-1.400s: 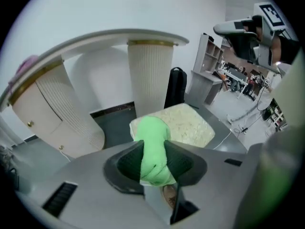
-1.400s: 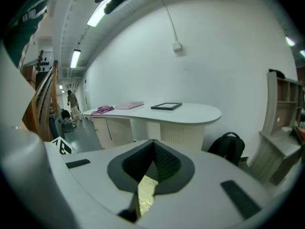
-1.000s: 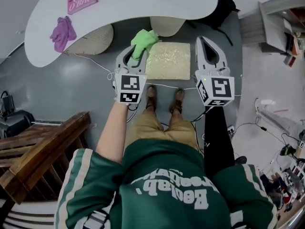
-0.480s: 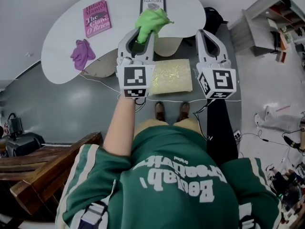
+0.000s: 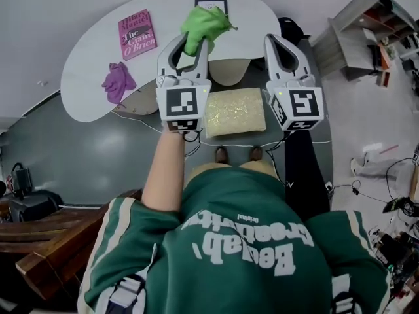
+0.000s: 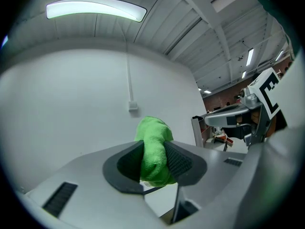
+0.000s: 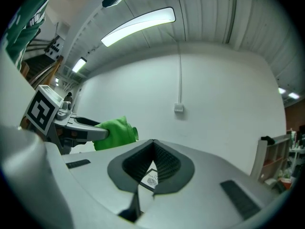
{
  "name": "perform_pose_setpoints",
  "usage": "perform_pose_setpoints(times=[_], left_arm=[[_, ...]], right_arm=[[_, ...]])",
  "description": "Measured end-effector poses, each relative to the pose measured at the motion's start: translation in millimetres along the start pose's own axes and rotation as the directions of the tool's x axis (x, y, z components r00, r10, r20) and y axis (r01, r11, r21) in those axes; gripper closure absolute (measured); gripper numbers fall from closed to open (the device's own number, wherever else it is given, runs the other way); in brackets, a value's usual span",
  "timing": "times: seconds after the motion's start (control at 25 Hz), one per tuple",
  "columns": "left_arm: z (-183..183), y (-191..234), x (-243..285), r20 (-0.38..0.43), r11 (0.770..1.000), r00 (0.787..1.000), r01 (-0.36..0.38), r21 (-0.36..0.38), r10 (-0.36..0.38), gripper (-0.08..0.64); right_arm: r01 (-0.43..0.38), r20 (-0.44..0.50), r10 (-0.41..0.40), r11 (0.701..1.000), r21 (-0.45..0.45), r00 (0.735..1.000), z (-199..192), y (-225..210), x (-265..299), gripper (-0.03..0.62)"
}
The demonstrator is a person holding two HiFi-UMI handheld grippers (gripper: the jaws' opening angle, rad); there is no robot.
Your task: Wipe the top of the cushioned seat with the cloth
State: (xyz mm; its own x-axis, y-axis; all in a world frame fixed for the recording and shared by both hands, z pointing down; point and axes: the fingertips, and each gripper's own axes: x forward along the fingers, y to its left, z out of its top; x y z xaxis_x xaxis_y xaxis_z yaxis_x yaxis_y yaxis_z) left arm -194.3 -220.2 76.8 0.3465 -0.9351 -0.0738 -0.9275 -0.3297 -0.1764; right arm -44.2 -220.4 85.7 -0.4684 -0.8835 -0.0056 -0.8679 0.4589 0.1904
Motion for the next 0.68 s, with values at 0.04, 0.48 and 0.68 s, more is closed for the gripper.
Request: perform_pose_setpoints(times=[0.04,0.48,0.68], left_arm=[[0.9,1.3,-0.3,0.004,1.0,1.0,-0.001,0.0,0.001,0.42],[5.0,4.1,-4.8,0.016,1.0,1.0,-0.012,0.005,0.012,0.419],[7.8,7.0,-9.3,0.022,1.0,1.0,-0.022,-0.001,0.022,0.419]], right_arm=[[-0.002,0.0,0.002,1.0,-0.007,1.0,0.8,1.8,1.2,0.584],[0.024,0.005,-0.024,0.999,-0.022,1.0,5.0,-0.6,-2.0,0.584],[0.023,0.011,-0.023,0.999,-0.028,1.0,8.6,1.4,-5.5,0.584]])
